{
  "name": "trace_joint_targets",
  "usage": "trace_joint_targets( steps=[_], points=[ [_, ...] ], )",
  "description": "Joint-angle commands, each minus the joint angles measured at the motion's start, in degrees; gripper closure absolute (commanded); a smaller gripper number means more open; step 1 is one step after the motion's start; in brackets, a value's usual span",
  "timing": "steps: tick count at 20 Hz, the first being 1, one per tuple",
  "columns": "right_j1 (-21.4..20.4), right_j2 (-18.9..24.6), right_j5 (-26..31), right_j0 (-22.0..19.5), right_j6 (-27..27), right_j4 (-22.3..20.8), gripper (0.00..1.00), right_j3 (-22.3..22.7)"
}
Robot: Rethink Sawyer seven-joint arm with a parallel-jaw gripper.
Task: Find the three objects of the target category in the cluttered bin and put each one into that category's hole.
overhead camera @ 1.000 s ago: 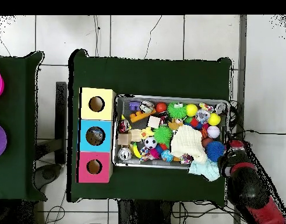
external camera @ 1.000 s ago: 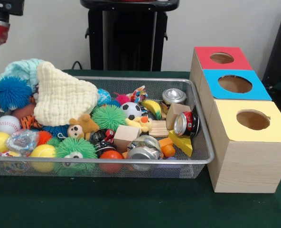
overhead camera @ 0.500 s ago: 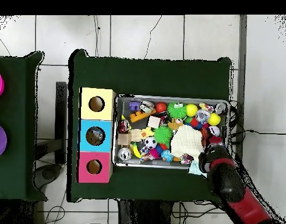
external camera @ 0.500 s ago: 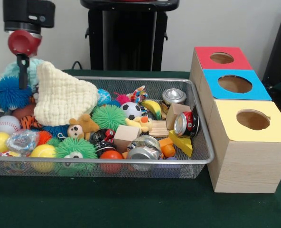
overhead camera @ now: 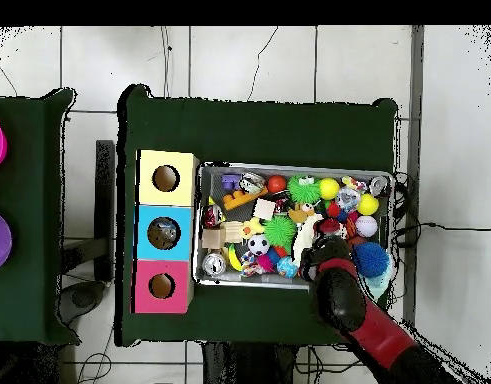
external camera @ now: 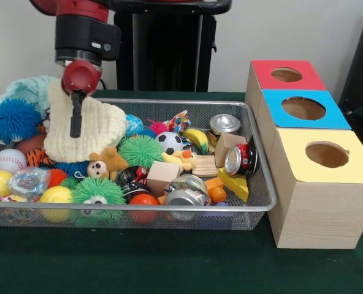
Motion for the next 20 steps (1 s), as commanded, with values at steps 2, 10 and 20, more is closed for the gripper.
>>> trace_joint_targets(
  steps=[2, 10, 20],
  points=[
    [12.6, 1.2, 0.3, -6.6, 10.0, -7.1, 0.0, -12.3],
    [8.3, -0.9, 4.7, -8.5, 6.8, -6.0, 0.0, -12.0],
    [7.1, -2.1, 5.5, -9.8, 5.3, -6.5, 0.0, -13.0]
  ],
)
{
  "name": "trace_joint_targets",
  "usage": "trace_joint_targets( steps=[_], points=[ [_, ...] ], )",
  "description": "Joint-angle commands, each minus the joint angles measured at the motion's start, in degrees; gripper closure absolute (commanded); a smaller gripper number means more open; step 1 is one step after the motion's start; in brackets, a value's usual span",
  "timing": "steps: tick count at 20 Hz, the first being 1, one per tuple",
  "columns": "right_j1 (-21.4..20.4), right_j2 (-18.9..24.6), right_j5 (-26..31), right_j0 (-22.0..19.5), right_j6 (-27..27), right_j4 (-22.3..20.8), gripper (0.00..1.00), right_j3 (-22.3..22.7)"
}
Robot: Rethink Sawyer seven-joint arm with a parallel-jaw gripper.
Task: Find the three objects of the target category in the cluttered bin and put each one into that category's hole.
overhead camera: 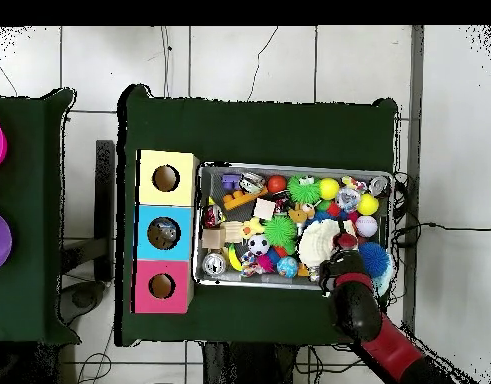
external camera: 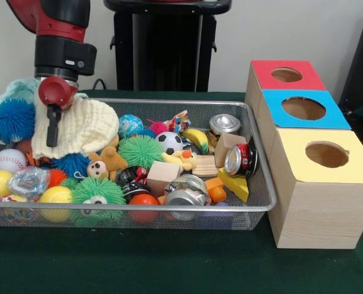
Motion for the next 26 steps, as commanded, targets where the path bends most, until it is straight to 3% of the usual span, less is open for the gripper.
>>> trace_joint_targets(
  steps=[1, 10, 15, 21, 26],
  points=[
    [-0.9, -1.9, 5.4, -0.6, 5.7, 0.0, 0.0, -9.1],
    [0.5, -0.3, 4.9, -1.6, 6.4, -0.9, 0.0, -10.6],
    [-0.4, -3.1, 0.8, 0.0, 6.5, -0.3, 0.0, -11.0],
    [5.4, 1.6, 2.4, -4.4, 5.4, -9.8, 0.0, -19.3],
    [6.3, 2.9, 4.3, -5.4, 6.8, -11.7, 0.0, -20.8]
  ],
)
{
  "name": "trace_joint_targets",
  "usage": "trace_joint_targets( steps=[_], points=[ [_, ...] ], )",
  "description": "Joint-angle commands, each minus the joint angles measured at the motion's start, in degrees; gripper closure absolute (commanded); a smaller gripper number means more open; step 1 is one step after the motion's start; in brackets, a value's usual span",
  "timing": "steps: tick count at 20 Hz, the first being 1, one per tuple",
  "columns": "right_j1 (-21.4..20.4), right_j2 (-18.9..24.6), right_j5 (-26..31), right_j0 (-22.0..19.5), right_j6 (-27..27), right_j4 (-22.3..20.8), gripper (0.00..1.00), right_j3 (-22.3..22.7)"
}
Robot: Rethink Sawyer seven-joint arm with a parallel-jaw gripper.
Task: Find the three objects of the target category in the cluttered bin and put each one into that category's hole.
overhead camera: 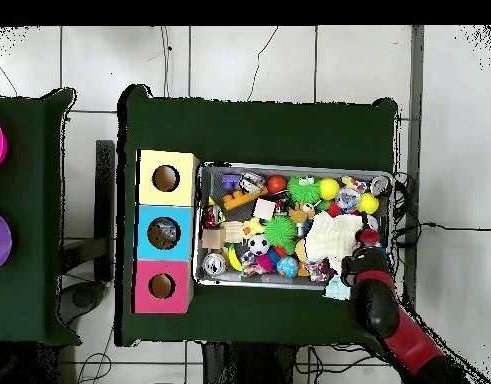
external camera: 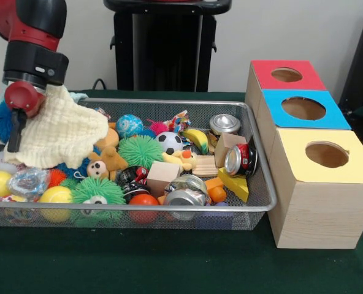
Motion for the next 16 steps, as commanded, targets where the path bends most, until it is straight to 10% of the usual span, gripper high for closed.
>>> trace_joint_targets(
  steps=[1, 16],
  points=[
    [4.1, 2.8, 4.1, -1.7, 7.3, -2.8, 0.0, -12.9],
    [4.8, 3.1, 0.4, 2.4, 11.2, 1.8, 0.0, -9.4]
  ],
)
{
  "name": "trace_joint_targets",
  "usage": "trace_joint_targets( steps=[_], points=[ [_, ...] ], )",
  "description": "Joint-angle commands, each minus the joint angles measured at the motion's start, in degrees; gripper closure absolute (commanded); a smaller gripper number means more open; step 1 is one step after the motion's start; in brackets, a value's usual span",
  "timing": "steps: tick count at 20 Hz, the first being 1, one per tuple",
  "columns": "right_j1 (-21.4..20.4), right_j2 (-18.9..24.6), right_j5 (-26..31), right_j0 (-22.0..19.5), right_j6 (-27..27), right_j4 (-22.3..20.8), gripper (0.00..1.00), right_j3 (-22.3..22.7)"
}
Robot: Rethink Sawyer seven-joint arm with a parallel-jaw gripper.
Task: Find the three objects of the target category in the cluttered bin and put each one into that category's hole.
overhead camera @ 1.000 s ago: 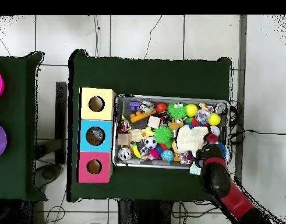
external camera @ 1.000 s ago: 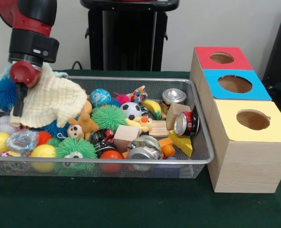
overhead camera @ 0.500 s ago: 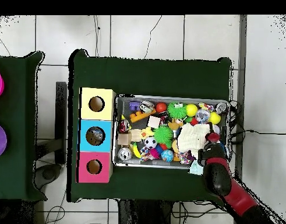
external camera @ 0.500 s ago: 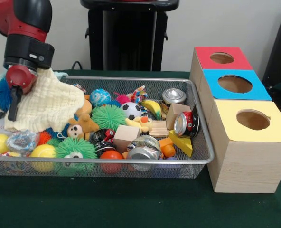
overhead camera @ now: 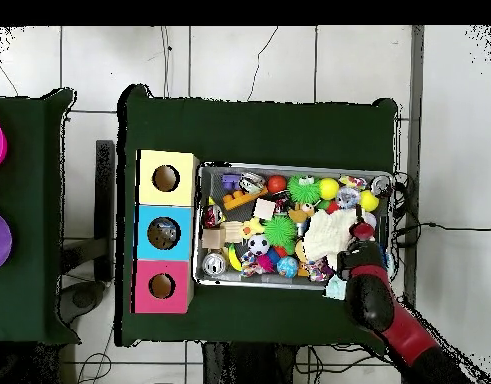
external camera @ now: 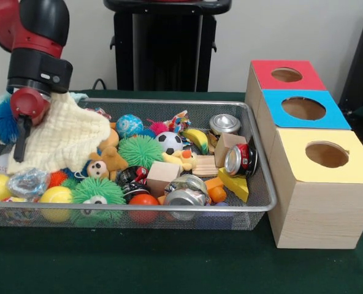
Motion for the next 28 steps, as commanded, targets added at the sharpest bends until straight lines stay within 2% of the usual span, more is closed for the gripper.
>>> trace_joint_targets(
  steps=[1, 7, 12, 15, 16, 20, 24, 28],
  points=[
    [3.5, 2.0, 1.5, 1.7, 10.9, 3.1, 0.0, -8.6],
    [8.7, 7.0, 6.7, -1.4, 9.7, -2.2, 0.0, -13.5],
    [9.8, 7.7, 8.0, -1.7, 8.4, -2.8, 0.0, -15.4],
    [14.0, 10.6, 9.3, -3.7, 7.9, -7.9, 0.0, -19.4],
    [14.4, 11.0, 9.6, -4.0, 7.9, -8.2, 0.0, -19.7],
    [14.7, 12.0, 11.4, -4.9, 8.0, -8.3, 0.0, -19.0],
    [16.2, 15.2, 14.7, -7.2, 7.0, -10.4, 0.0, -18.6],
    [11.3, 14.1, 14.6, -6.1, 7.0, -7.2, 0.0, -14.1]
  ],
)
